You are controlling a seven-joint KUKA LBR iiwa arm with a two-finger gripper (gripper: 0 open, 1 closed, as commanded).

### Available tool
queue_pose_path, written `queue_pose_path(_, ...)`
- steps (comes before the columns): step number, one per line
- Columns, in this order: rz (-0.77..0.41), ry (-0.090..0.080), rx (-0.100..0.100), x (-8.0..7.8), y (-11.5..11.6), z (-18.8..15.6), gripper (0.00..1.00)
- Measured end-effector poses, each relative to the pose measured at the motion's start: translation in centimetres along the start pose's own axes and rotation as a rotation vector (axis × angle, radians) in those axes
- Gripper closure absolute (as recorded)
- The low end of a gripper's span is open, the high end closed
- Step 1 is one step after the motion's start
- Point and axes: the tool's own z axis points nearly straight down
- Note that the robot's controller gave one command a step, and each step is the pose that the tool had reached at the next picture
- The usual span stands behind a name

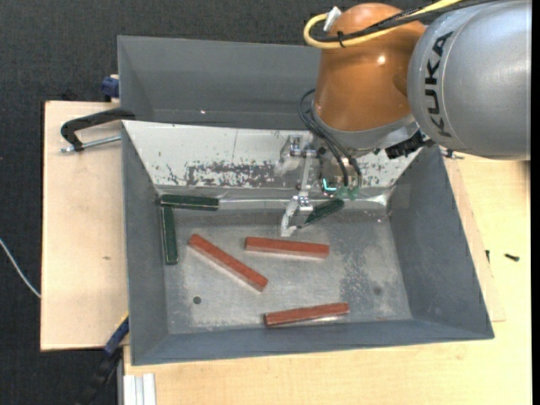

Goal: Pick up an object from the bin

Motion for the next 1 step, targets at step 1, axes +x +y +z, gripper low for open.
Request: queue_pose_path(1, 0.001, -0.007, -0.001, -0.15, -0.04, -0.36, 0.00)
